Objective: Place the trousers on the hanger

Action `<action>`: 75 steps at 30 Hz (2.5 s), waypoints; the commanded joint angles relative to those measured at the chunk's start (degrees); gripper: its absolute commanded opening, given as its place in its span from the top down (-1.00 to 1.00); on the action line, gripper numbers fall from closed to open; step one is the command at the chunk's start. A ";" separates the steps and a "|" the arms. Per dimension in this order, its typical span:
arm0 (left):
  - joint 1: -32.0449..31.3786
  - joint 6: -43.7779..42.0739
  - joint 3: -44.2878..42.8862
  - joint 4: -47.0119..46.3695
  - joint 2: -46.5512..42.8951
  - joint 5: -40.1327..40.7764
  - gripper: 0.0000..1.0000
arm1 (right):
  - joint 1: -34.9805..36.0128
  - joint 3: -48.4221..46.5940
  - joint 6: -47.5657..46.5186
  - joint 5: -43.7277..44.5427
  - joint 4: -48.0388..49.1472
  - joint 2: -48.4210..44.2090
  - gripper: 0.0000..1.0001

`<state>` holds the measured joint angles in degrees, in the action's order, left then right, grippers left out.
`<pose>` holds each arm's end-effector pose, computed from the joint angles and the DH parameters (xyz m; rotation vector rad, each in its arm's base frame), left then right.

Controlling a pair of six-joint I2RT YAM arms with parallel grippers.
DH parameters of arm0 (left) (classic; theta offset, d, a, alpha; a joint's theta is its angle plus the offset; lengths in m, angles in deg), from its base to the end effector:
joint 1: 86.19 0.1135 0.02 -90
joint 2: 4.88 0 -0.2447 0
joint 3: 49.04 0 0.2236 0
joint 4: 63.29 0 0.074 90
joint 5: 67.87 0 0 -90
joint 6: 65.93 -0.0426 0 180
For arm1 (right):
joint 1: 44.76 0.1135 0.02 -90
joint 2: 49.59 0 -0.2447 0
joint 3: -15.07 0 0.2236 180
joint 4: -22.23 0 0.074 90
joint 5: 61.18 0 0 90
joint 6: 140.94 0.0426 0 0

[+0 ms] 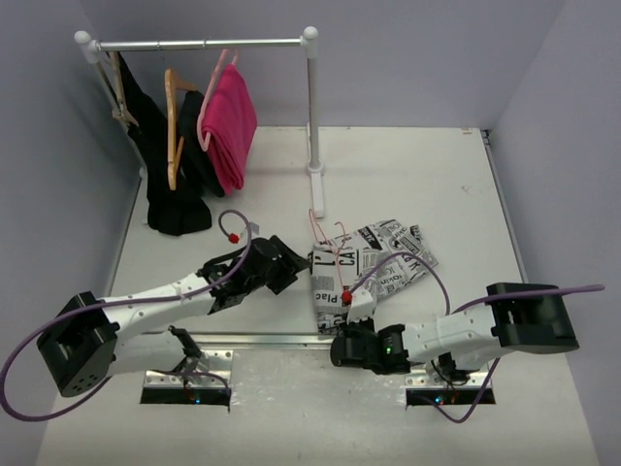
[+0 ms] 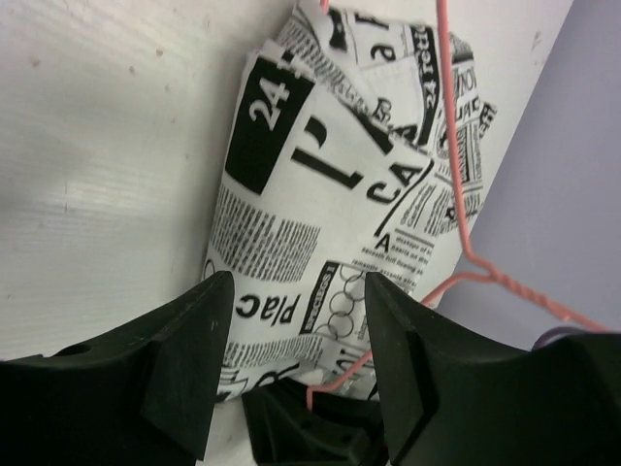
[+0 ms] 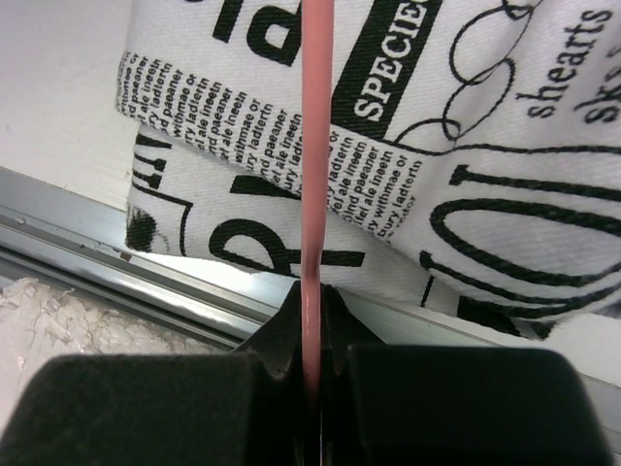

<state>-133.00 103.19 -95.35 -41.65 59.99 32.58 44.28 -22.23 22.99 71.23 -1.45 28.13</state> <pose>0.1539 -0.1526 0.1891 -0.7789 2.3163 -0.9080 0.0318 0.1837 0.1128 -0.0999 2.3277 0.3944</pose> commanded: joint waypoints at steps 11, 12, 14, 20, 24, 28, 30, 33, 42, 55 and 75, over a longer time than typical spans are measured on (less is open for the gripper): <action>4.18 1.53 -15.40 -12.18 20.88 -7.14 0.08 | 0.44 -2.35 -2.57 3.48 2.61 2.71 1.00; 4.18 1.96 -15.72 -12.88 21.60 -7.47 0.11 | 0.39 -2.51 -3.15 3.47 3.07 3.21 1.00; 4.18 2.24 -16.83 -13.19 23.69 -8.02 0.31 | 0.43 -3.14 -3.66 3.54 2.83 4.17 1.00; 4.93 2.28 -16.94 -13.70 25.88 -11.31 1.00 | 0.53 -3.84 -3.30 4.26 1.44 5.45 1.00; 6.24 0.70 -14.93 -12.99 24.72 -12.07 1.00 | 0.65 -5.04 -5.55 1.72 -0.05 4.18 -0.36; 8.64 -3.41 -13.10 -13.33 24.32 -15.78 1.00 | 0.96 -5.63 -6.96 -4.77 -10.01 -3.48 -0.60; 9.56 -5.09 -12.08 -14.13 23.88 -17.28 1.00 | 0.97 -5.55 -7.47 -8.78 -15.74 -9.13 -0.64; 10.85 -7.11 -9.51 -15.81 23.08 -19.49 1.00 | 0.97 -3.26 -9.38 -14.78 -17.57 -19.17 -0.62; 11.63 -15.84 -5.39 -15.66 19.35 -24.05 1.00 | -14.01 -8.17 -16.48 -15.54 -28.75 -32.45 -0.53; 11.57 -23.48 -2.51 -10.70 17.73 -23.89 1.00 | -50.22 -20.95 -38.52 -35.53 -23.07 -9.19 -0.48; 11.55 -22.09 5.40 -6.73 8.26 -14.25 1.00 | -50.82 -40.97 -52.58 -50.09 -34.05 -3.88 1.00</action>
<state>-121.39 83.98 -92.03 -54.24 69.80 11.66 -6.70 -49.58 -23.59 24.56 -25.45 27.15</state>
